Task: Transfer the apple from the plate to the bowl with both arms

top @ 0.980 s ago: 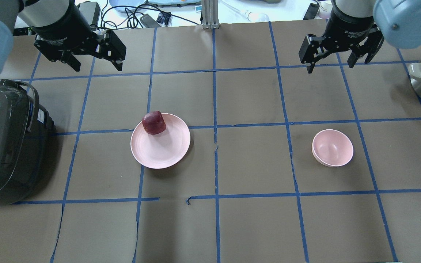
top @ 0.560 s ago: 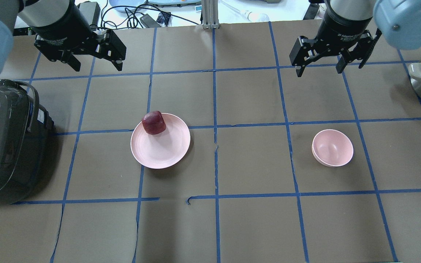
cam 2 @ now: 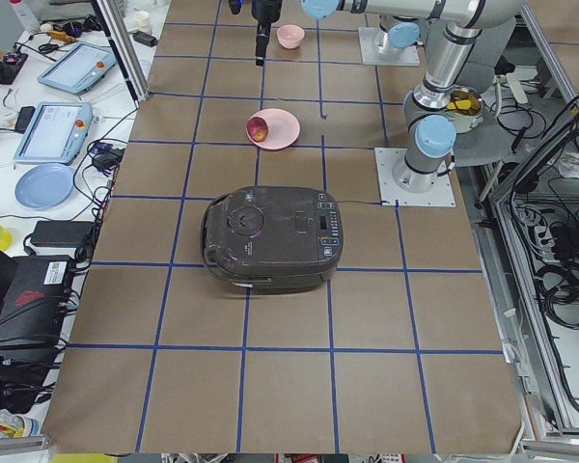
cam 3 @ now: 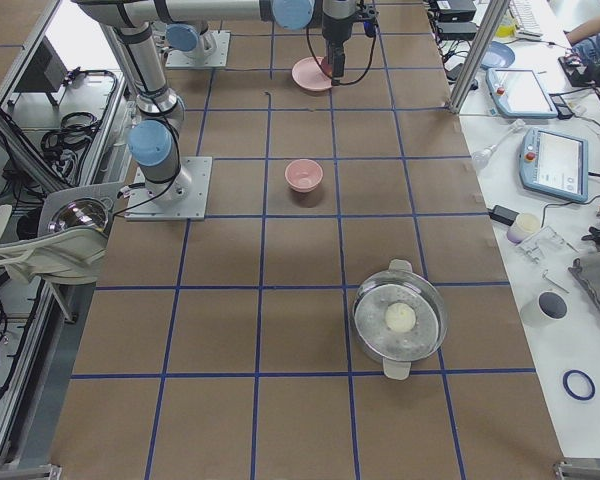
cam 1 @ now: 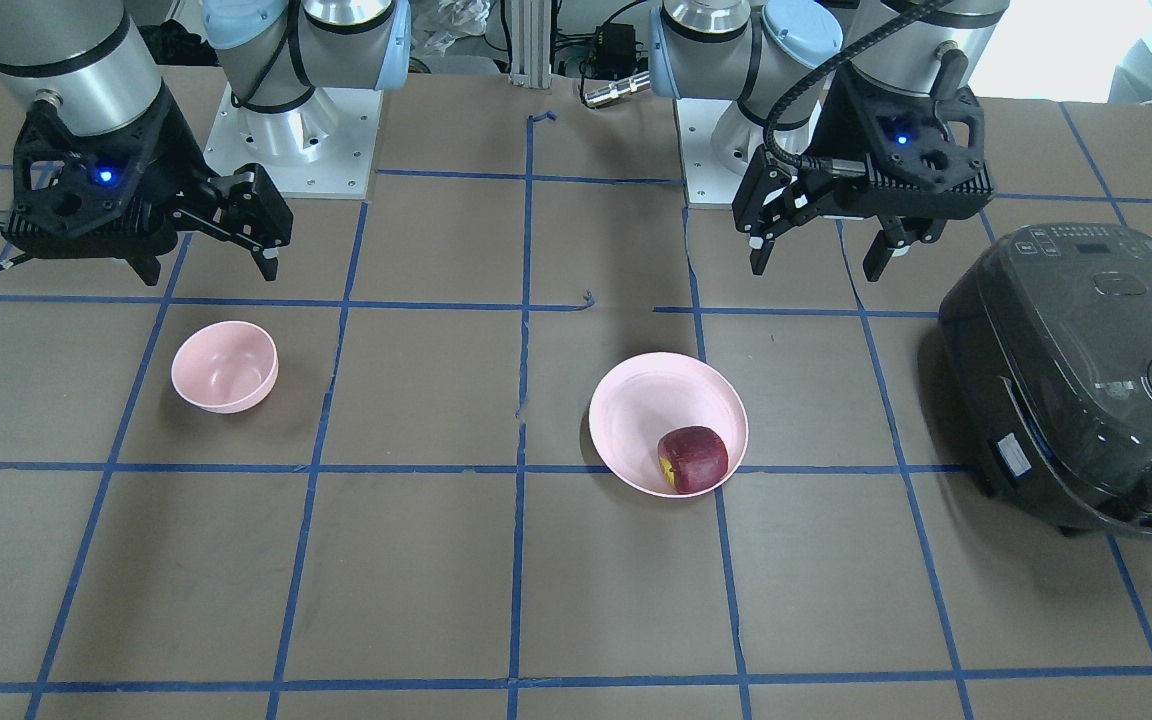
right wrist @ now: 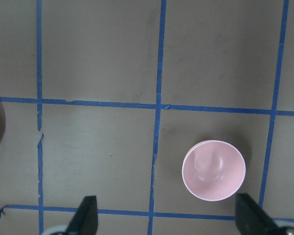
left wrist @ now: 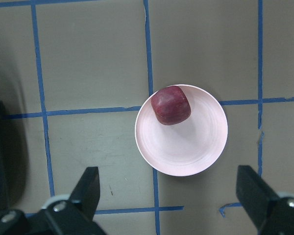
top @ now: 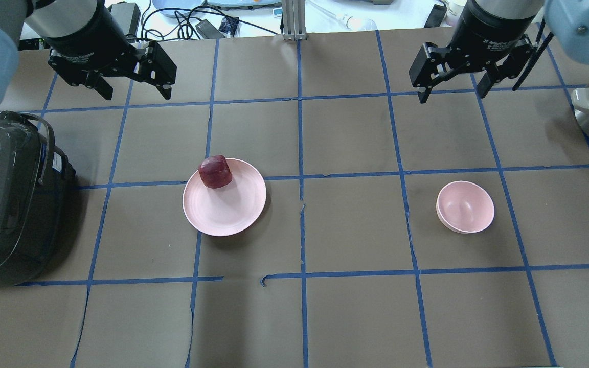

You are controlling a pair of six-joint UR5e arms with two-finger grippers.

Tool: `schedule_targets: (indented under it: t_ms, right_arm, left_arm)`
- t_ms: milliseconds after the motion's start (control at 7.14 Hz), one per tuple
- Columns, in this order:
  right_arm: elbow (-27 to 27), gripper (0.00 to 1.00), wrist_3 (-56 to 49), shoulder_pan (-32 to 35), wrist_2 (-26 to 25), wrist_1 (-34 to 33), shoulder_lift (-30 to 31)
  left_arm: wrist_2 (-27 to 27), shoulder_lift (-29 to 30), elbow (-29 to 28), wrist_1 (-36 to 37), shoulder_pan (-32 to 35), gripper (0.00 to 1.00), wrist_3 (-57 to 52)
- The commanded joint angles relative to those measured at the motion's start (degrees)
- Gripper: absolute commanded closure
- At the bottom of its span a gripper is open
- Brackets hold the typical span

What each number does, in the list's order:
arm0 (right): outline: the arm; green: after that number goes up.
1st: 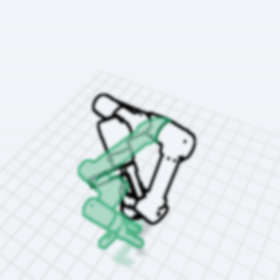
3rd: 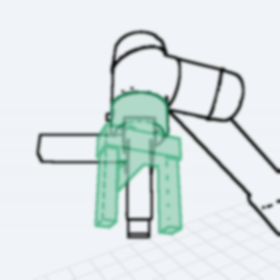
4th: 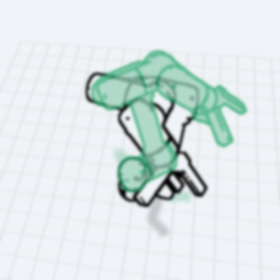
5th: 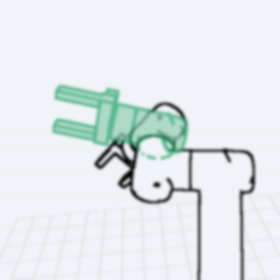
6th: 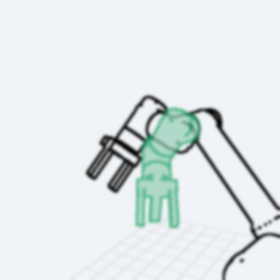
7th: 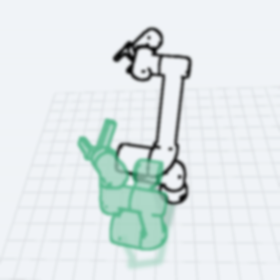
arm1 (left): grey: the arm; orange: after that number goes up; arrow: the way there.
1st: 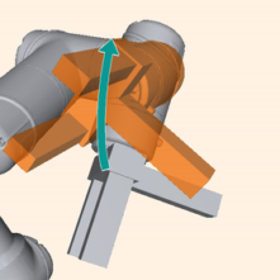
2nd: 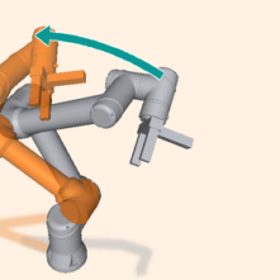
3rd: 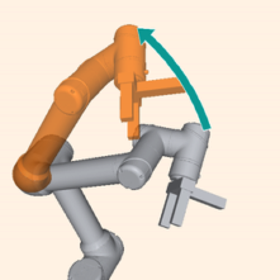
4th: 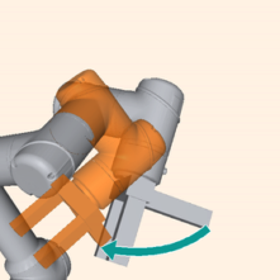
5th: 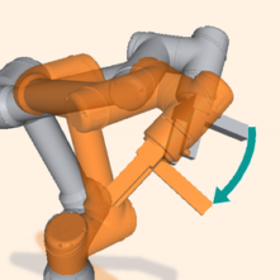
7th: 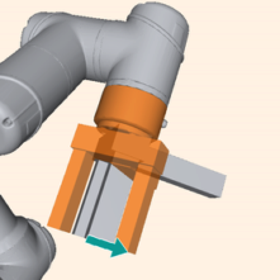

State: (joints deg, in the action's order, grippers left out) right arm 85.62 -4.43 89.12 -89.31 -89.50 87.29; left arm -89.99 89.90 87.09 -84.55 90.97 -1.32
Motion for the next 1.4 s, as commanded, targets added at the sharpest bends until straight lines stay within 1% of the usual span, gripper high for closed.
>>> schedule_targets:
  t_ms: [0, 1260]
  right_arm:
    - [0.59, 0.00, 0.56, -0.18, -0.08, 0.37, -0.19]
    - [0.60, 0.00, 0.74, -0.35, -0.25, -0.41, -0.10]
  left_arm:
    - [-0.01, -0.08, 0.01, 0.00, 0.00, 0.00, 0.00]
    - [0.08, -0.08, 0.01, 0.00, 0.00, 0.00, 0.00]
